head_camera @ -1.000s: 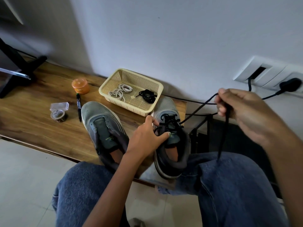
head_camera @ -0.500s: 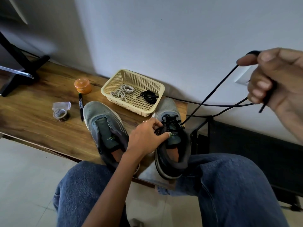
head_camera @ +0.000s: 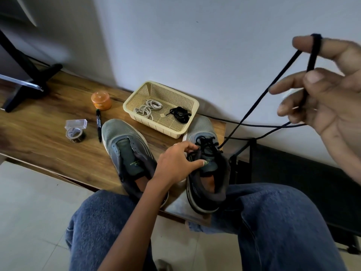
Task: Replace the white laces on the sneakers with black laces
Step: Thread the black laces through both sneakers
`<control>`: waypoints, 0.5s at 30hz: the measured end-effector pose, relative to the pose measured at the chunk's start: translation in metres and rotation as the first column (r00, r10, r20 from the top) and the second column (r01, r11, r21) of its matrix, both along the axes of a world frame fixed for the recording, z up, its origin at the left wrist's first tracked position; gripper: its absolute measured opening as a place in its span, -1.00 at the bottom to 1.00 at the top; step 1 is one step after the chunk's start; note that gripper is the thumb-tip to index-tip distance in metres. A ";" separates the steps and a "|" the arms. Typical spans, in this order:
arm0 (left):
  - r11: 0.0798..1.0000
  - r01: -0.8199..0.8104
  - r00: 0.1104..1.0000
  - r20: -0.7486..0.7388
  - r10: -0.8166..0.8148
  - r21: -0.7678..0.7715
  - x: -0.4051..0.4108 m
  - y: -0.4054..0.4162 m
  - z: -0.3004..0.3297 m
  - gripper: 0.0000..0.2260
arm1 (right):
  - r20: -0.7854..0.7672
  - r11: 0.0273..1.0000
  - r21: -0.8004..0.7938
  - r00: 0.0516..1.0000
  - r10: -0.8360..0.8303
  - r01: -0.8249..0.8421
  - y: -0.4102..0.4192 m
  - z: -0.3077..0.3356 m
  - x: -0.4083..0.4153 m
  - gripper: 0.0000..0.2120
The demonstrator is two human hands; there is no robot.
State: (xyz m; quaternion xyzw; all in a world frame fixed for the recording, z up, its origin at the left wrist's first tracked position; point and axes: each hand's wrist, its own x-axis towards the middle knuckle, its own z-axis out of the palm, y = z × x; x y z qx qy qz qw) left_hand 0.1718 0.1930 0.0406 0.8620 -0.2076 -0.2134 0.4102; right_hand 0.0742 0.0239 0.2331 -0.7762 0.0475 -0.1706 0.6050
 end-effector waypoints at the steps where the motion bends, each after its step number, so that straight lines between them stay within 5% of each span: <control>1: 1.000 -0.005 1.000 -0.002 0.005 0.007 0.000 0.000 0.000 -0.61 | 0.004 1.000 -0.010 1.000 -0.003 0.003 0.001 -0.002 0.000 -0.67; 7: 0.995 -0.065 0.989 0.134 0.055 0.070 -0.001 -0.002 0.005 -0.70 | -0.110 0.989 -0.134 0.992 -0.068 0.053 0.012 -0.011 -0.001 -0.75; 10: 0.948 -0.190 0.970 0.102 0.222 -0.255 -0.001 -0.005 0.008 -0.77 | -0.250 0.975 -0.221 0.965 -0.077 0.021 0.024 -0.023 0.000 -0.80; 13: 0.727 -0.268 0.960 -0.108 0.260 -0.632 -0.004 -0.010 0.018 -0.77 | -0.428 0.935 -0.320 0.904 0.005 -0.157 0.039 -0.042 0.002 -0.81; 15: 0.605 -0.263 0.963 -0.167 0.211 -0.751 -0.003 -0.012 0.022 -0.75 | -0.537 0.862 -0.395 0.841 0.063 -0.317 0.049 -0.058 0.002 -0.79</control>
